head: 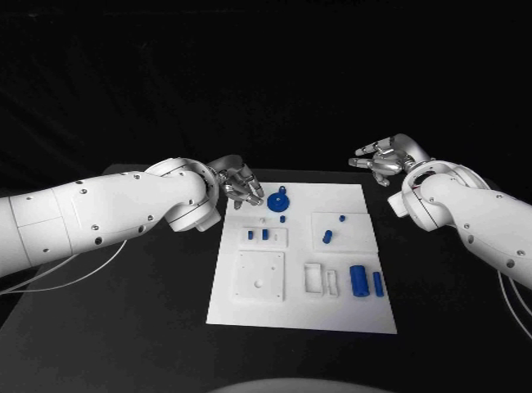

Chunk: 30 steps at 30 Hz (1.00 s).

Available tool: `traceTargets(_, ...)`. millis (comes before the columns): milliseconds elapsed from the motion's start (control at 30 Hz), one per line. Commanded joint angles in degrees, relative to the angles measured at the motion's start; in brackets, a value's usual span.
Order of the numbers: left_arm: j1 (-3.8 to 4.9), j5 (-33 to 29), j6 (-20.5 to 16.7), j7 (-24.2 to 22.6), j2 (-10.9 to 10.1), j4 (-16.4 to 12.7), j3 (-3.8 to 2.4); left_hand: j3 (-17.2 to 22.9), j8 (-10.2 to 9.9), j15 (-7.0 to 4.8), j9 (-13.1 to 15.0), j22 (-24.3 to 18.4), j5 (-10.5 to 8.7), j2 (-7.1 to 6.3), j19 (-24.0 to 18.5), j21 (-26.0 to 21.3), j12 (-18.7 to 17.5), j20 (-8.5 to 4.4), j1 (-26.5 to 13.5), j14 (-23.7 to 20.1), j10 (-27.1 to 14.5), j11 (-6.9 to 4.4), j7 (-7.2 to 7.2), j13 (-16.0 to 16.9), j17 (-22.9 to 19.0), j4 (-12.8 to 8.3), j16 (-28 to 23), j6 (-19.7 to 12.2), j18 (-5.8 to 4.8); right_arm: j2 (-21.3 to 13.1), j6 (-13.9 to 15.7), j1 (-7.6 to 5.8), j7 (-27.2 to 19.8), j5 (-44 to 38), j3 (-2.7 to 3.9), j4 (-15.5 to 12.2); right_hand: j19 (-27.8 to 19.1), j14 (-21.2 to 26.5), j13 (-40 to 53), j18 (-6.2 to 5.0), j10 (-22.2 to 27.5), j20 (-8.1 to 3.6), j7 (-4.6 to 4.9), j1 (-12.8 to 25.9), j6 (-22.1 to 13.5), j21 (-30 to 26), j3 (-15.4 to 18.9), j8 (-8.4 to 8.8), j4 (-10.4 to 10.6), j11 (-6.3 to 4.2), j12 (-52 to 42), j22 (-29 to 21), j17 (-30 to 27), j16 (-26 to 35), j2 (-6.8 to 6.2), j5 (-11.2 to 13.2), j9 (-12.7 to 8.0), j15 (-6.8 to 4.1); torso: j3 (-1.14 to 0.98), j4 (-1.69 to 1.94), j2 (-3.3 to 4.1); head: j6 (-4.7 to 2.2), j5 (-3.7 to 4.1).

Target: Assemble the parts on the task board

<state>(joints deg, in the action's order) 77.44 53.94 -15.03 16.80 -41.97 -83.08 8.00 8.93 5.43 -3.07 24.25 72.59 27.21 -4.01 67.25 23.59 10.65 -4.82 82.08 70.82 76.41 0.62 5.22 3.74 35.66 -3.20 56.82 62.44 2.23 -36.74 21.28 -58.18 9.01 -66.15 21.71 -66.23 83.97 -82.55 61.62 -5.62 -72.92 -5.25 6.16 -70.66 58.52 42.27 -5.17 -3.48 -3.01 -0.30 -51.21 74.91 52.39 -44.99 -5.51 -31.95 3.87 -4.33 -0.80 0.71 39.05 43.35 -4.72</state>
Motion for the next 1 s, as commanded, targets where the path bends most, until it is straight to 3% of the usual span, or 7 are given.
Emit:
traceTargets(33, 0.17, 3.35, -3.52, -11.05, 1.77, 1.98, -0.06, -0.61, -0.82, 0.26, -3.59, 0.71, -6.02, 0.81, 0.06, 0.42, -1.49, 0.54, 0.2, 0.11, -0.69, 0.27, 0.09, -0.15, -0.11, -1.44, 0.67, 0.09, 1.28, 0.13, 1.2, 0.01, -1.86, 1.91, 0.01, 0.05, 2.48, 0.31, -9.41, -0.91, 2.97, -0.24, 0.28, 0.22, -1.29, -9.62, -0.37, -0.18, -0.06, -0.19, 10.03, -2.67, -1.65, 2.98, 0.01, -0.24, 0.02, -0.08, 0.13, -0.12, 0.04, -0.08, 0.49)
traceTargets(100, 0.17, 4.36, -3.81, -13.56, 3.12, 3.89, 0.05, -2.3, -1.16, 0.65, -5.81, 0.38, -15.17, 1.67, 0.49, -0.07, -2.71, 0.98, -1.5, 0.48, -1.13, 0.82, 0.03, -0.16, -0.34, -0.73, 0.95, -0.18, 1.37, 0.16, 1.24, 0.01, -2.08, 2.23, 0.01, 0.06, 2.54, 0.32, -15.08, -1.01, 2.83, -0.22, 0.21, -0.05, -1.18, -12.23, -0.55, -0.17, -0.04, -0.15, 13.45, -4.28, -1.52, 3.7, -0.08, -0.21, 0.01, -0.11, 0.0, -0.02, 0.04, -0.09, 0.63)
traceTargets(167, 0.17, 4.89, -4.0, -15.37, 4.3, 5.81, 0.34, -3.81, -1.09, 1.01, -7.55, -0.07, -19.0, 2.42, 1.1, -0.59, -3.94, 1.32, -2.18, 0.78, -2.03, 1.41, 0.25, -0.13, -0.73, -0.16, 1.05, -0.6, 1.64, 0.22, 1.21, 0.01, -2.24, 2.45, 0.01, 0.1, 2.64, 0.26, -18.81, -0.97, 2.55, -0.28, 0.29, -0.02, -1.18, -12.85, -0.63, -0.12, 0.12, -0.22, 14.79, -4.73, -1.19, 3.92, -0.17, -0.18, -0.01, -0.1, -0.06, 0.03, 0.04, -0.1, 0.59)
traceTargets(333, 0.14, 6.0, -3.0, -19.33, 7.37, 10.66, 1.36, -5.82, -0.08, 1.13, -12.14, 0.44, -17.89, 3.67, 2.61, -0.81, -5.88, 1.54, -0.24, 1.54, -2.4, 1.74, 0.53, -0.18, -1.32, -1.73, 2.72, -0.2, 2.32, 0.44, 1.03, 0.01, -2.59, 2.81, 0.01, 0.08, 2.68, -0.08, -25.37, -0.94, 3.56, -0.32, 0.29, -0.1, -1.07, -12.72, -0.79, -0.13, 0.15, -0.17, 12.59, -5.22, -0.3, 4.78, -0.26, -0.24, 0.0, -0.14, -0.03, -0.07, 0.09, -0.27, 0.68)
traceTargets(767, -0.28, 17.94, 0.25, -23.91, 12.15, 16.69, 4.29, -5.02, -1.66, 1.65, -18.25, 3.48, -15.88, 2.99, 2.43, -0.55, -7.12, 2.17, -0.64, 1.17, -6.3, 2.78, -0.1, -0.31, -3.25, -6.18, 5.0, 1.07, 3.23, 0.89, 0.54, 0.01, -2.85, 3.04, 0.02, -0.14, 2.71, -0.29, -26.86, -0.95, 3.6, -0.37, 0.3, -0.1, -1.03, -11.89, -0.97, -0.12, 0.09, -0.24, 12.18, -5.11, -0.02, 4.79, -0.14, -0.32, -0.01, -0.18, -0.01, 0.09, 0.04, -0.32, 0.66)
traceTargets(900, -0.54, 19.41, 2.41, -24.02, 12.97, 18.18, 4.76, -7.0, -1.46, 3.15, -19.04, 3.04, -17.82, 0.62, 2.36, -1.55, -7.06, 3.61, -3.03, 0.6, -10.19, 4.39, 1.29, -0.24, -4.14, -3.8, 5.19, -1.14, 4.05, 1.08, 0.18, 0.01, -2.81, 3.04, 0.02, -0.06, 2.68, -0.3, -27.39, -0.96, 3.41, -0.38, 0.28, -0.04, -0.97, -11.91, -1.07, -0.13, 0.09, -0.28, 12.37, -5.19, -0.09, 4.94, -0.09, -0.35, -0.01, -0.2, 0.02, -0.01, 0.05, -0.32, 0.53)
traceTargets(1000, -0.75, 19.9, 3.25, -24.29, 13.41, 18.89, 4.98, -6.76, -1.46, 3.12, -19.15, 3.28, -16.94, 0.61, 2.92, -1.95, -7.1, 3.78, -1.69, 0.61, -9.9, 4.35, 0.83, -0.28, -4.75, -2.79, 5.94, -0.96, 4.49, 1.16, 0.1, 0.01, -2.81, 3.05, 0.02, 0.05, 2.69, -0.34, -27.72, -0.96, 3.27, -0.39, 0.28, -0.03, -0.96, -11.86, -1.13, -0.14, 0.06, -0.29, 12.54, -5.23, -0.12, 4.98, -0.11, -0.36, 0.0, -0.21, 0.02, -0.01, 0.01, -0.4, 0.57)
